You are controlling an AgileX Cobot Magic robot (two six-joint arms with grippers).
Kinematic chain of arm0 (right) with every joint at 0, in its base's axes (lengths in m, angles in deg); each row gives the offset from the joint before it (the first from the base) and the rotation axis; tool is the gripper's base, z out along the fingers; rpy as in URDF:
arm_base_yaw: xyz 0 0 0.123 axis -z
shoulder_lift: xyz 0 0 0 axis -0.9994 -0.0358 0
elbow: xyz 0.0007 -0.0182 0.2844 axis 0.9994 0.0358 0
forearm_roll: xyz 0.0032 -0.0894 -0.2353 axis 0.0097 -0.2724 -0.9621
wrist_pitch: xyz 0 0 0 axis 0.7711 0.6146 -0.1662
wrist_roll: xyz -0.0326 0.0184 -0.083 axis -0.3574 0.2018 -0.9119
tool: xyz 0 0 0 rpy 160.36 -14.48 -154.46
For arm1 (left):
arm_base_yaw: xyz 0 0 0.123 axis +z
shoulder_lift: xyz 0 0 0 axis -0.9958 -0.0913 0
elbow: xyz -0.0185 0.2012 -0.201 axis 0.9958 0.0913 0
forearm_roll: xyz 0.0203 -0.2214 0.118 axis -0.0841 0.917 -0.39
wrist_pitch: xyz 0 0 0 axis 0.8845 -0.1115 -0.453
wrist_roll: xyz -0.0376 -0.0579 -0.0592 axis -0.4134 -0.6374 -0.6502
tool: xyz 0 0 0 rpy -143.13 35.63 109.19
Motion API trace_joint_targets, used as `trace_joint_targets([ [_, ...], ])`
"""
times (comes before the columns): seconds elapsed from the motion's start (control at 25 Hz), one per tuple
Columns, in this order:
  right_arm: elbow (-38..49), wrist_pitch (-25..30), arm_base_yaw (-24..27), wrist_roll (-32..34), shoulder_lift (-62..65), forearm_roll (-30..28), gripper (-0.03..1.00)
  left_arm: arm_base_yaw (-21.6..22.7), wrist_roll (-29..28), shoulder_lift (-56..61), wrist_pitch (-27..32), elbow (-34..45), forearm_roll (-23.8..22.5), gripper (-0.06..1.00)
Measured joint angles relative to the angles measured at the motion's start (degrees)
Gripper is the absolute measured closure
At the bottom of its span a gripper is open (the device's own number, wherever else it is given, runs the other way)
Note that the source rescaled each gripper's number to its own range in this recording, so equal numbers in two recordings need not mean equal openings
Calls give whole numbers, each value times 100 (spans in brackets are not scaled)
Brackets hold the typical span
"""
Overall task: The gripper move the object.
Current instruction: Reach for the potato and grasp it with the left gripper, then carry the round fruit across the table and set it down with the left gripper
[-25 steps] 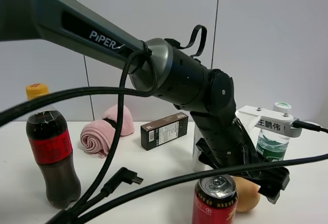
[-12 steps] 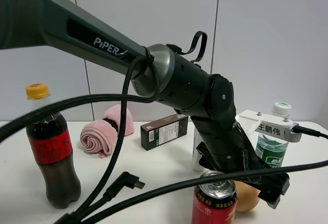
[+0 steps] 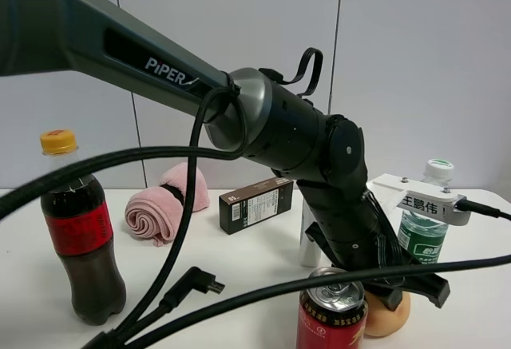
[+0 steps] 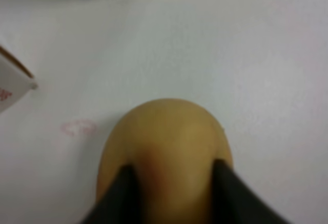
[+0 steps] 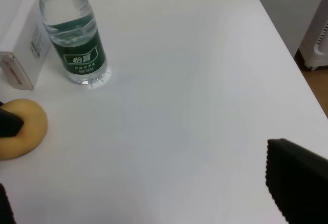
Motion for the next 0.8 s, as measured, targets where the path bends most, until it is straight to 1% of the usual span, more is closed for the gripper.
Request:
trace_joint_targets([
  [0.04, 0, 0, 0, 0, 0, 0, -3, 0, 14, 0, 0, 0, 0, 85],
  [0.12, 0, 0, 0, 0, 0, 0, -3, 0, 30, 0, 4, 0, 0, 91],
  [0.28, 0, 0, 0, 0, 0, 0, -3, 0, 82, 7, 11, 0, 0, 94],
  [0.4, 0, 0, 0, 0, 0, 0, -3, 0, 168, 125, 134, -45, -19, 94],
  [0.52, 0, 0, 0, 0, 0, 0, -3, 0, 183, 318, 349, -395, -84, 94],
  [0.64, 0, 0, 0, 0, 0, 0, -3, 0, 188, 507, 677, -927, -104, 94],
  [0.8, 0, 0, 0, 0, 0, 0, -3, 0, 188, 727, 1566, -1623, -142, 94],
])
